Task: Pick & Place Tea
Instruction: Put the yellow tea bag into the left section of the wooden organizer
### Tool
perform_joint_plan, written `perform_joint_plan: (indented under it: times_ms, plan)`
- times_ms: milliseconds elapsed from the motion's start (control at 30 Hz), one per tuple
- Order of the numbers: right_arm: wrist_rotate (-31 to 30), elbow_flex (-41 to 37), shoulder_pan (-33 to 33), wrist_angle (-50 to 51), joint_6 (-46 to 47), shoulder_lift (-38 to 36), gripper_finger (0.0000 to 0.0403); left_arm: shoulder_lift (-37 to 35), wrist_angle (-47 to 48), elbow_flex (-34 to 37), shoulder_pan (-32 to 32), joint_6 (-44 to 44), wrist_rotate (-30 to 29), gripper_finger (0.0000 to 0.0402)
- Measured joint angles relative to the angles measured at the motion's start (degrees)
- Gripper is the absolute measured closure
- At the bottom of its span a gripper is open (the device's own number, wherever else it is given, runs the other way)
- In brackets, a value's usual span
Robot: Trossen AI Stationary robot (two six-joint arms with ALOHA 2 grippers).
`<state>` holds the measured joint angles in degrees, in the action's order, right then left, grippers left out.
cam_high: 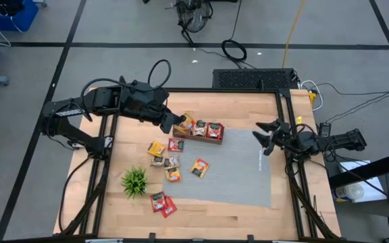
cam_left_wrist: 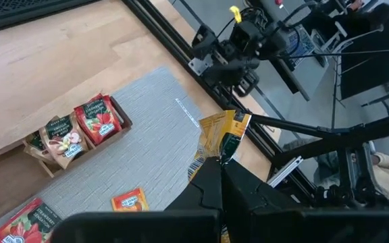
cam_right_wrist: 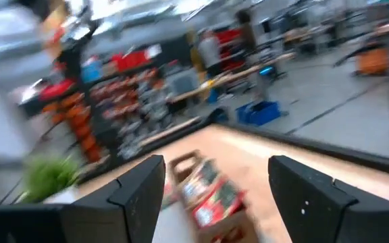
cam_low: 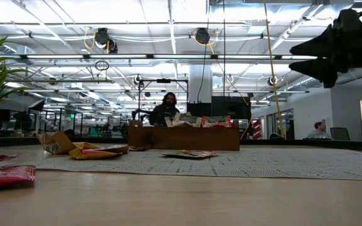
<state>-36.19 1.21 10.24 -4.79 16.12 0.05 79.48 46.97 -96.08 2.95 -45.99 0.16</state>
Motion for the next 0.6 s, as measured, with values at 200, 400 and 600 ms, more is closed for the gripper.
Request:
perform_joint_plan:
  times_ms: [200,400,600]
  plan:
    - [-10.5,-0.2,0.0,0.6,2.6,0.4,0.0160,0.0,0.7,0.0,-0.1,-0.5,0.0,0.0401]
    - [-11.7,-0.2,0.0,-0.5,2.3,0.8,0.0158,0.0,0.9,0.0,0.8,2.2,-0.1,0.0401]
    - [-11.7,-0.3,0.0,-0.6,2.3,0.8,0.0162,0.0,-0.8,0.0,1.2,11.1,-0.1,0.0401]
